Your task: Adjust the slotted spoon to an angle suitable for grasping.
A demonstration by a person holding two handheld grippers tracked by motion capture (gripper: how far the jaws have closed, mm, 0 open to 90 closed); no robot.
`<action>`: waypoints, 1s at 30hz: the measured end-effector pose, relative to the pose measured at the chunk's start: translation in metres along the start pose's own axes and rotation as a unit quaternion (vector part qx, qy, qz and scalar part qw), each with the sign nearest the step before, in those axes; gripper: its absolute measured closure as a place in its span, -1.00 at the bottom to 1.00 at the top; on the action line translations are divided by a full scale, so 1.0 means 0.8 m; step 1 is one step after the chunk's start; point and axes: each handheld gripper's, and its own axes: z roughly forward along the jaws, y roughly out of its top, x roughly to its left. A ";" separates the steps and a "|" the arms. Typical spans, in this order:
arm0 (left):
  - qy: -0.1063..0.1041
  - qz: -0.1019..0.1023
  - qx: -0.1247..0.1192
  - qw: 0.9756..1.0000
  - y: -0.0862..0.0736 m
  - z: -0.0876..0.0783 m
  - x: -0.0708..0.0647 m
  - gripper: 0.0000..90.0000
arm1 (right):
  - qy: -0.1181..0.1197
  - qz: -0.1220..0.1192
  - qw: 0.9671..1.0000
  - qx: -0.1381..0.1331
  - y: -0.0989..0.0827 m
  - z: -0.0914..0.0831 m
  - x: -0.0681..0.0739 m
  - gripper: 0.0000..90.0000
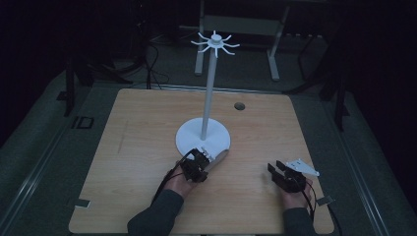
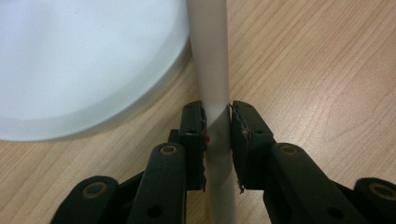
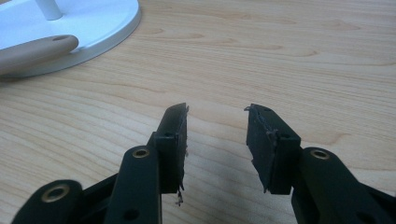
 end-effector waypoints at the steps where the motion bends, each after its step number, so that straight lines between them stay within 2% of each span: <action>1: 0.000 -0.001 0.000 1.000 0.000 0.000 0.000 0.67 | 0.000 0.000 1.000 0.000 0.000 0.000 0.000 0.29; 13: -0.005 -0.008 0.010 1.000 0.015 0.018 0.002 0.61 | 0.002 0.002 1.000 0.000 0.000 0.000 -0.001 0.28; 22: -0.018 -0.014 0.012 1.000 0.016 0.024 0.006 0.61 | 0.002 0.002 1.000 0.000 0.000 0.000 -0.001 0.28; 25: -0.010 -0.009 0.012 1.000 0.016 0.023 0.004 0.63 | 0.003 0.002 1.000 0.000 0.000 0.000 -0.001 0.28; 30: -0.010 -0.014 0.004 1.000 0.014 0.020 0.004 0.64 | 0.003 0.004 1.000 0.000 0.000 0.000 -0.001 0.28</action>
